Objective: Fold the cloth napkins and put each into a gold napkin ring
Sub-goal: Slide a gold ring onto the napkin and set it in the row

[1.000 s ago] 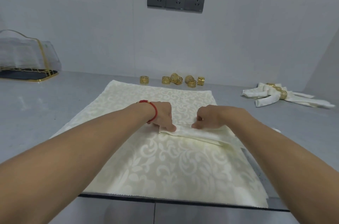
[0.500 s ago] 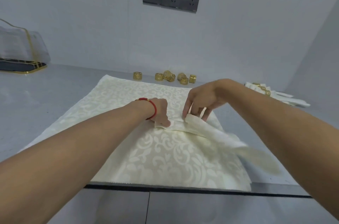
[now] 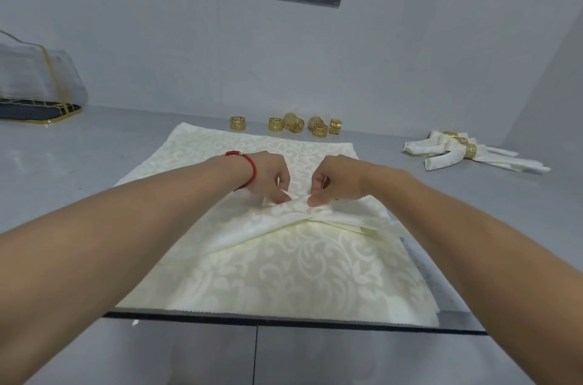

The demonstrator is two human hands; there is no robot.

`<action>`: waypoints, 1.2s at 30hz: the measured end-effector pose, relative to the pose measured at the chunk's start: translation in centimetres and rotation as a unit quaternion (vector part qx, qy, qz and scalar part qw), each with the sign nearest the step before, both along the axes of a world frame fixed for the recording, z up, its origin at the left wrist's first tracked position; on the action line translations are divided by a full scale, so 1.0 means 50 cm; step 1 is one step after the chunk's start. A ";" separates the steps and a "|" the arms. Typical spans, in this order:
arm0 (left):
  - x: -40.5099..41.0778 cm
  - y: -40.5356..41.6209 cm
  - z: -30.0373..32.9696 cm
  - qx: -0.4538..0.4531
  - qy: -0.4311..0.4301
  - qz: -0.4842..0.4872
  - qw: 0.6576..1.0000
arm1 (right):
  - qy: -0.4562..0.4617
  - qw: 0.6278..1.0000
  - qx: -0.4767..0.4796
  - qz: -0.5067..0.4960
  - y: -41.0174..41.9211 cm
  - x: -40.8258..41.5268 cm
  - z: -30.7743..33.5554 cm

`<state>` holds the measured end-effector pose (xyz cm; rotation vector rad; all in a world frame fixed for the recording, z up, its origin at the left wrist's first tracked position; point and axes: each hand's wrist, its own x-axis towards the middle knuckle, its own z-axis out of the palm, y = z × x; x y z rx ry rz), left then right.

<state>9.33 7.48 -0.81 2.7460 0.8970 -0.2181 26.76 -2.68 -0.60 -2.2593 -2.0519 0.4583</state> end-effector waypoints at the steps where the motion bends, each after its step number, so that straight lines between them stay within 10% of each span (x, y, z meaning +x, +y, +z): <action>1: -0.003 0.002 -0.001 -0.004 -0.008 -0.005 1.000 | 0.002 1.000 0.013 0.005 0.002 0.001 -0.004; 14: 0.015 -0.013 -0.034 0.006 -0.118 0.002 0.993 | 0.032 0.993 0.111 0.025 0.002 -0.001 -0.032; 20: 0.031 0.004 -0.032 -0.008 -0.108 0.026 0.994 | -0.094 0.972 0.173 0.126 -0.030 -0.019 -0.076; 36: 0.039 -0.032 -0.059 0.096 -0.178 0.019 0.979 | 0.089 0.967 0.234 0.035 0.024 0.023 -0.091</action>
